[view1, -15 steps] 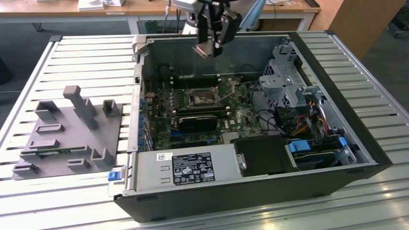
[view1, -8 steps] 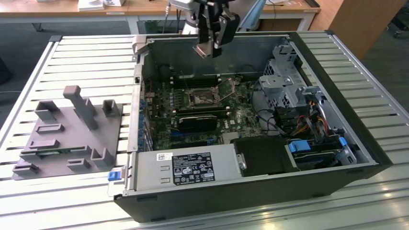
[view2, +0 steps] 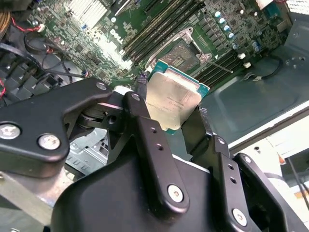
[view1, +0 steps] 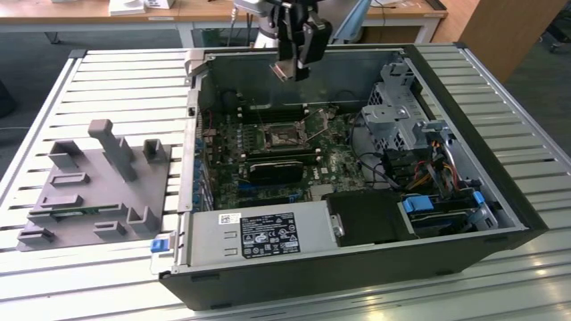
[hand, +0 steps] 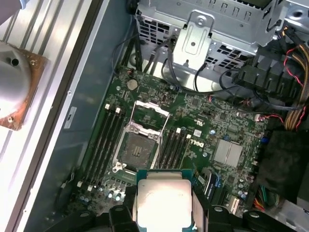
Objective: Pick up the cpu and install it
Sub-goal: 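Place the cpu into insertion slot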
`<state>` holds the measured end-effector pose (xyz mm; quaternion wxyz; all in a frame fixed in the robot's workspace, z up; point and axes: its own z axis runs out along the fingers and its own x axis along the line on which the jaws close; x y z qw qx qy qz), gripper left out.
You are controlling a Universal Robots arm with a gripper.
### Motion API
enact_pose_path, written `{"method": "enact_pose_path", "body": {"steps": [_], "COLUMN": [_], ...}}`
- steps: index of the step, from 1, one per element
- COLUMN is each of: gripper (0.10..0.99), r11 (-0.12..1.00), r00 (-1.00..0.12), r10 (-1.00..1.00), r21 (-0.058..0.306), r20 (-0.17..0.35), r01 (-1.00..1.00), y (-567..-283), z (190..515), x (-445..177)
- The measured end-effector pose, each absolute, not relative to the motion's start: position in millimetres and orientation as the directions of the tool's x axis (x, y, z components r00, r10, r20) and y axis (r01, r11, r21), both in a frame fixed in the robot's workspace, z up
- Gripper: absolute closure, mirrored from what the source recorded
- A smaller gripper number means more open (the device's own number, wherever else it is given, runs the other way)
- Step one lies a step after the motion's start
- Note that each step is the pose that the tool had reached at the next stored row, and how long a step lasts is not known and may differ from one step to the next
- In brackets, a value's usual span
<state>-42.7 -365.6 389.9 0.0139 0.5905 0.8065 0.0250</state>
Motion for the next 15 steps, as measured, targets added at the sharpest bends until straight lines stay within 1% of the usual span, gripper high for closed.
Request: {"method": "enact_pose_path", "body": {"steps": [15], "gripper": [0.545], "r11": [0.173], "r00": [-0.174], "r10": [0.985], "r21": [0.057], "r20": [0.007], "r01": [0.983], "y": [-365.6], "z": [388.9], "x": [-42.6]}}
